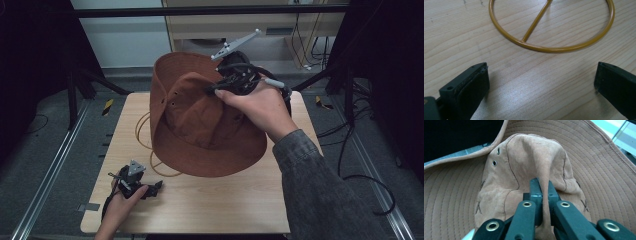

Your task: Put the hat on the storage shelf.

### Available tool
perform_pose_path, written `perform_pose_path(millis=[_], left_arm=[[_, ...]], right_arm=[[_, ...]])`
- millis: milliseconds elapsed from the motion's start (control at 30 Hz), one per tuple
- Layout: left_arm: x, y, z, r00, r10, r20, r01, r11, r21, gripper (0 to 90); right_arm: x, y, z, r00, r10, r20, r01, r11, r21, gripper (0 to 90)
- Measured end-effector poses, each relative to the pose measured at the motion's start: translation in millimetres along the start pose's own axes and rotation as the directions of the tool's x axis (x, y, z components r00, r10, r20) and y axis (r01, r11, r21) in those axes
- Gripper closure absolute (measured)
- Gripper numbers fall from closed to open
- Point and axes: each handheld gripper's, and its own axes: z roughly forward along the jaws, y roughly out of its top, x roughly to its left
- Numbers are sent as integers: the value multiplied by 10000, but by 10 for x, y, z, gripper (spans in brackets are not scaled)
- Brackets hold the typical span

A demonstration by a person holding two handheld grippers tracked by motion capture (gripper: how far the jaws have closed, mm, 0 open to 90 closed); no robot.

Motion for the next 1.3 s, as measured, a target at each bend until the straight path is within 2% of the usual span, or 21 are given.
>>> perform_pose_path(millis=[833, 1300], left_arm=[[-5, -2, -2, 10000, 5, 5, -5, 10000, 2, 0], [-4, -3, -4, 10000, 16, 30, -16, 10000, 9, 0]], right_arm=[[166, 197, 273, 9995, -93, -289, 81, 9991, -416, 891], [208, 295, 407, 9996, -42, -280, 28, 9988, -498, 891]])
